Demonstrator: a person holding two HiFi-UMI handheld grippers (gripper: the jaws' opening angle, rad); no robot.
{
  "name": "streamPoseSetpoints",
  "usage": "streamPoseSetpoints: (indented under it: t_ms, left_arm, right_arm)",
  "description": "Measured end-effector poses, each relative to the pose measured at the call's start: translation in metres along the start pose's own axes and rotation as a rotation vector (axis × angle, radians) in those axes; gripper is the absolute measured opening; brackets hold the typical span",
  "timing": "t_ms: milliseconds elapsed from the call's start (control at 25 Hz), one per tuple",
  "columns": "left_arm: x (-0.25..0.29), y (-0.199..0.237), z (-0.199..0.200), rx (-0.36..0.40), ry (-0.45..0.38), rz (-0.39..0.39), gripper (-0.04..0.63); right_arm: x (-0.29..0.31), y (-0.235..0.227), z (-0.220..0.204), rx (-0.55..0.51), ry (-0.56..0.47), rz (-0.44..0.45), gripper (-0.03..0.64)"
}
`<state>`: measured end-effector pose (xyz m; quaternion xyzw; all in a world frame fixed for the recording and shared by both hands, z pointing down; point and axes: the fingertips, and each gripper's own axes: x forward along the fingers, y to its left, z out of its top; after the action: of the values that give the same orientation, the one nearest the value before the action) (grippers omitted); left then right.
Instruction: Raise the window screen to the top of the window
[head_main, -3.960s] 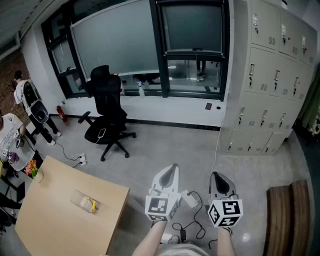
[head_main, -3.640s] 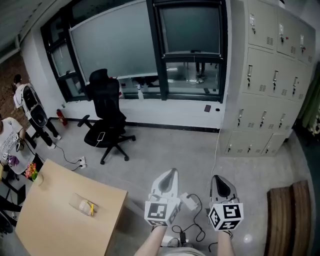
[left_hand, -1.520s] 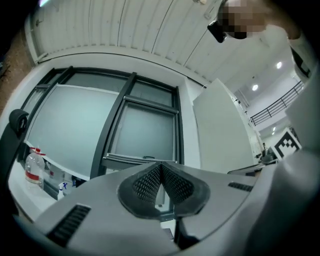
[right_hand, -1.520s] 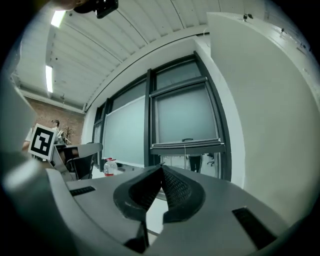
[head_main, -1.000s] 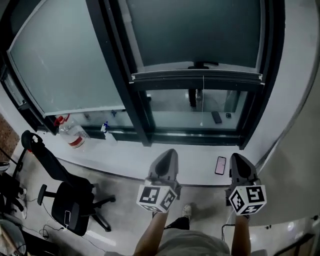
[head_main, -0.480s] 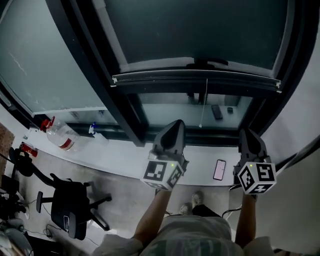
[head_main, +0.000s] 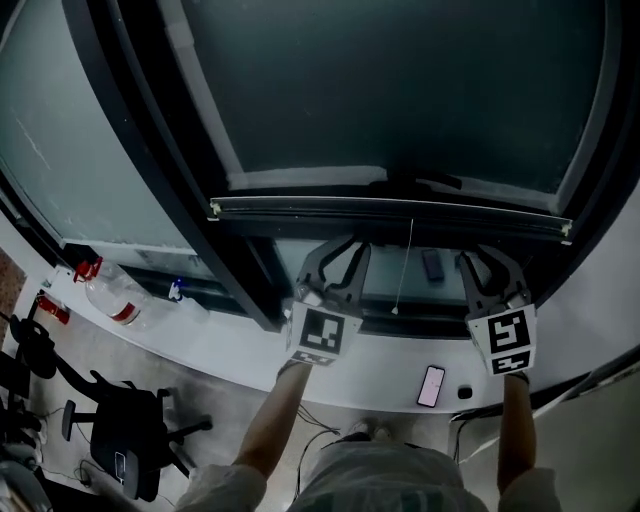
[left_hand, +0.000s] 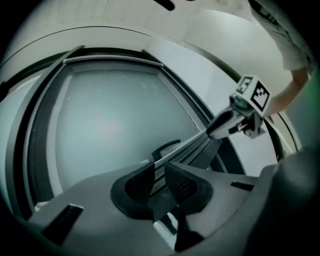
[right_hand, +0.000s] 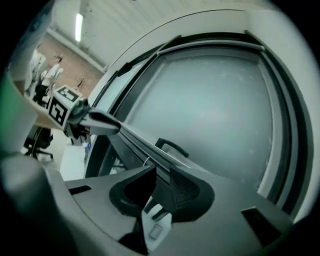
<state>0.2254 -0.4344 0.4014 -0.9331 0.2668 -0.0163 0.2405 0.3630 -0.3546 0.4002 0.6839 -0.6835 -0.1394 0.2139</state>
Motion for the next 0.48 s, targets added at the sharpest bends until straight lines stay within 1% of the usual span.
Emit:
streamPoseSetpoints:
  t_ms: [40,80,160,240,280,360,400,440,480]
  left_arm:
    - [0.006,0.004,-0.004,0.061,0.024,-0.028,0.065]
    - [0.012,0.009,-0.008,0.126,0.053,-0.058,0.098]
    - [0.025,0.022,-0.018,0.276,0.137,-0.115,0.110]
    - [0.033,0.033,-0.037,0.421,0.264,-0.173,0.109]
    - [0.035,0.038,-0.047,0.477,0.331,-0.202,0.109]
    - [0.037,0.050,-0.064,0.557,0.436,-0.235,0.107]
    - [0.037,0.056,-0.070,0.588,0.465,-0.236,0.095]
    - [0.038,0.061,-0.075,0.610,0.480,-0.235,0.066]
    - [0.039,0.064,-0.078,0.625,0.483,-0.238,0.060]
  right_arm:
    - [0.011,-0.002,0.001,-0.077,0.021,0.019,0.079]
    - [0.021,-0.003,0.002,-0.161,0.051,0.043,0.092]
    - [0.040,-0.005,-0.002,-0.331,0.145,0.110,0.089]
    - [0.053,-0.007,-0.012,-0.493,0.256,0.170,0.079]
    - [0.058,-0.008,-0.018,-0.578,0.303,0.186,0.068]
    - [0.064,-0.011,-0.029,-0.710,0.382,0.224,0.060]
    - [0.066,-0.011,-0.032,-0.743,0.408,0.243,0.058]
    - [0.067,-0.012,-0.035,-0.765,0.425,0.256,0.057]
    - [0.069,-0.013,-0.036,-0.786,0.436,0.259,0.050]
